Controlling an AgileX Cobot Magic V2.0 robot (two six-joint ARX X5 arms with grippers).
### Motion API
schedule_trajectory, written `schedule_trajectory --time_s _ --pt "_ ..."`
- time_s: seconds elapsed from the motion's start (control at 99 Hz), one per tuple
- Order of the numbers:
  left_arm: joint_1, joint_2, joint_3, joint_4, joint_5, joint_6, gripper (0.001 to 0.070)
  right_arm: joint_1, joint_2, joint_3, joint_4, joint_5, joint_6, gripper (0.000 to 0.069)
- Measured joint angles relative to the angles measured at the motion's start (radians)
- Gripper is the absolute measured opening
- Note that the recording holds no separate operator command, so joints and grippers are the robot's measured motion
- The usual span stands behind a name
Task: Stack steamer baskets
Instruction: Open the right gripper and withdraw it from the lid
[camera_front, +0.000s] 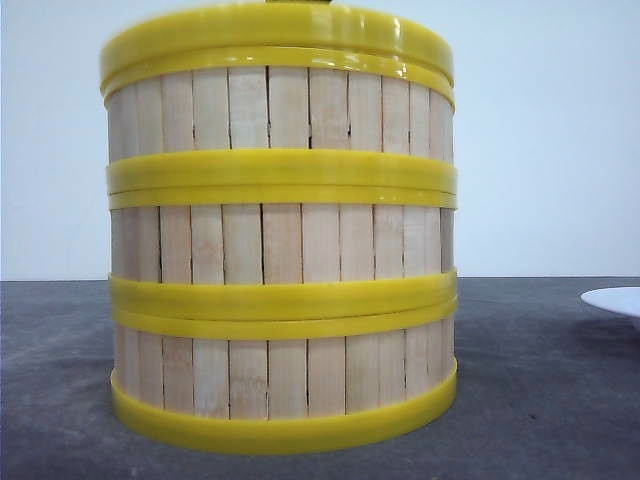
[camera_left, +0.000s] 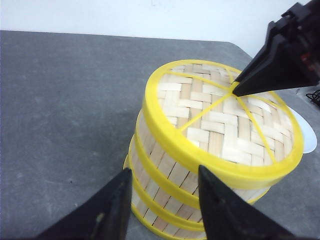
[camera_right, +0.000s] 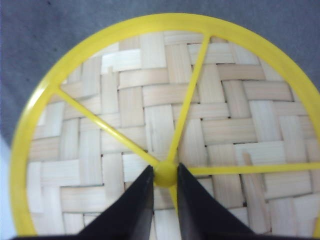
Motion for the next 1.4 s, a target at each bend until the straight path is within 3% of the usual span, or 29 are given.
schedule_trajectory --time_s 0.222,0.374,0.485,0.626,0.788,1.081,1.243,1.404 --pt "0.0 0.0 0.0 -0.01 0.0 0.0 0.0241 0.005 0.001 0.001 0.001 0.006 0.0 0.0066" --pt "0.0 0.0 0.0 -0.016 0.0 0.0 0.0241 0.01 0.001 0.001 0.006 0.0 0.0 0.0262" --pt "0.0 0.0 0.0 -0.016 0.0 0.0 0.0241 0.011 -0.004 0.007 0.011 0.054 0.0 0.0313" --pt "0.0 0.0 0.0 -0.017 0.0 0.0 0.0241 0.011 -0.067 0.027 0.051 0.166 0.0 0.0324" --pt "0.0 0.0 0.0 -0.017 0.0 0.0 0.0241 0.011 -0.253 0.054 0.111 0.262 -0.001 0.0324" --pt "0.0 0.0 0.0 0.001 0.0 0.0 0.0241 0.011 -0.521 0.054 0.079 0.416 0.0 0.0324" --pt "0.0 0.0 0.0 0.06 0.0 0.0 0.0241 0.012 -0.647 -0.052 0.056 0.483 0.003 0.0324" --pt "0.0 0.0 0.0 0.084 0.0 0.002 0.0241 0.012 -0.808 -0.281 0.097 0.506 0.043 0.0324"
